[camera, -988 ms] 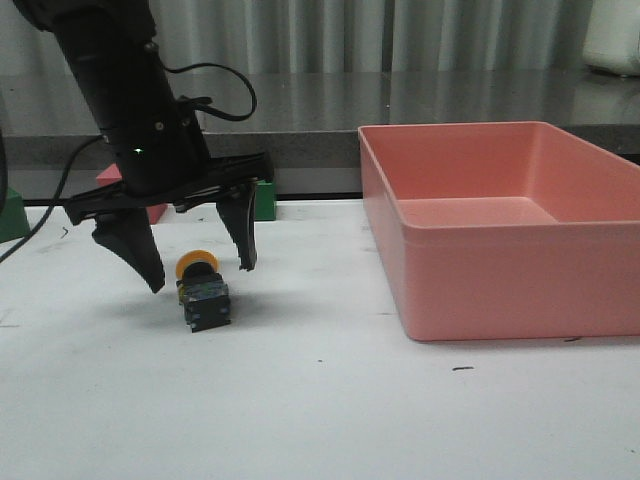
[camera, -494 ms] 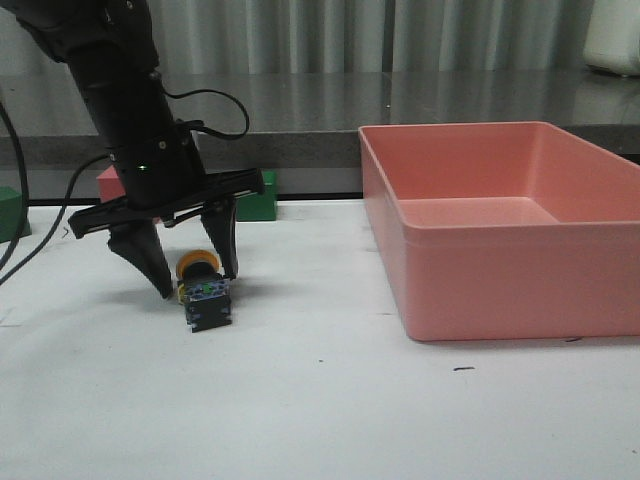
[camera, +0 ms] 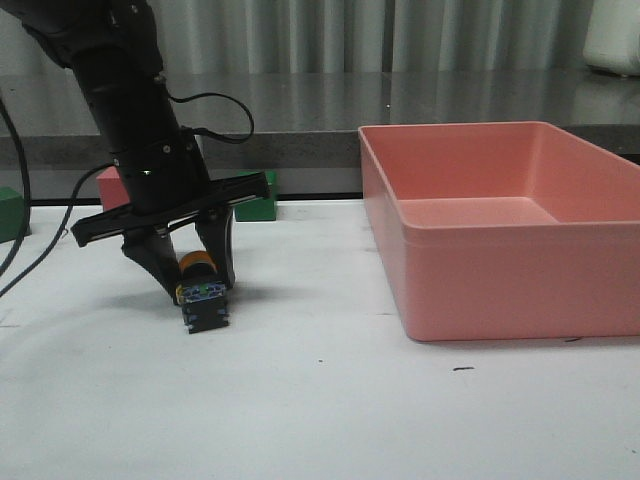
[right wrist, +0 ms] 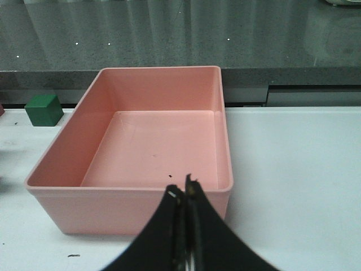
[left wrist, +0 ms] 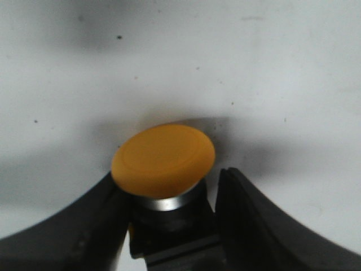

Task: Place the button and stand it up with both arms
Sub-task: 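Lift the button with the left gripper and rotate it upright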

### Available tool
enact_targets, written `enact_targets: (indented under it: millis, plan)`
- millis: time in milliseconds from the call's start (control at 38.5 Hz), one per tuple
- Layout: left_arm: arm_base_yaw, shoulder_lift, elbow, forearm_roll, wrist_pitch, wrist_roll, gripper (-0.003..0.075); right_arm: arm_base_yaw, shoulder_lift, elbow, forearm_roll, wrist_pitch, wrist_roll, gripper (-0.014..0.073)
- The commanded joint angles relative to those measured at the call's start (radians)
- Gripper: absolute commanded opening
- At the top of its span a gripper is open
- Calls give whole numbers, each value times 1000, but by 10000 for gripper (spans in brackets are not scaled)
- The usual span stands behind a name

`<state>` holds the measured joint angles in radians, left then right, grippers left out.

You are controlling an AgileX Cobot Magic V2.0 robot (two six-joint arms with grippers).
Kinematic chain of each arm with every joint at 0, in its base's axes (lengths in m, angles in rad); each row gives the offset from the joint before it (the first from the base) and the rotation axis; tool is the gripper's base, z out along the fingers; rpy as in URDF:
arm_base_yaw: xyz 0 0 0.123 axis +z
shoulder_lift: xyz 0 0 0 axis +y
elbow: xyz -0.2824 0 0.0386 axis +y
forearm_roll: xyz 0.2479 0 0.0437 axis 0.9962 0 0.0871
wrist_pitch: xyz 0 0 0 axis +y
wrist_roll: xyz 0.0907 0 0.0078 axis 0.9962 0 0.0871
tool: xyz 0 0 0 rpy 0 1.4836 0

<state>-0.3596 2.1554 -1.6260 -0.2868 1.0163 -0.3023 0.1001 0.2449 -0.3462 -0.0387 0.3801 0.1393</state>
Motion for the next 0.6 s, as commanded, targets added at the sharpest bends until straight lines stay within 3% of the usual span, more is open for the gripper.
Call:
enact_targets:
  millis: [0,312,572]
  plan:
    - [-2,-56,-28,-9,4,-10,216,-2,6,-24,-16,-82,-11,-69]
    - [-18,-97,-46,134,13,32,204,-2,6,-24,-16,-82,-11,-69]
    - [-39,-264,45,263,-174,31,202,-2,6,-24,-16,-82,-11,-69]
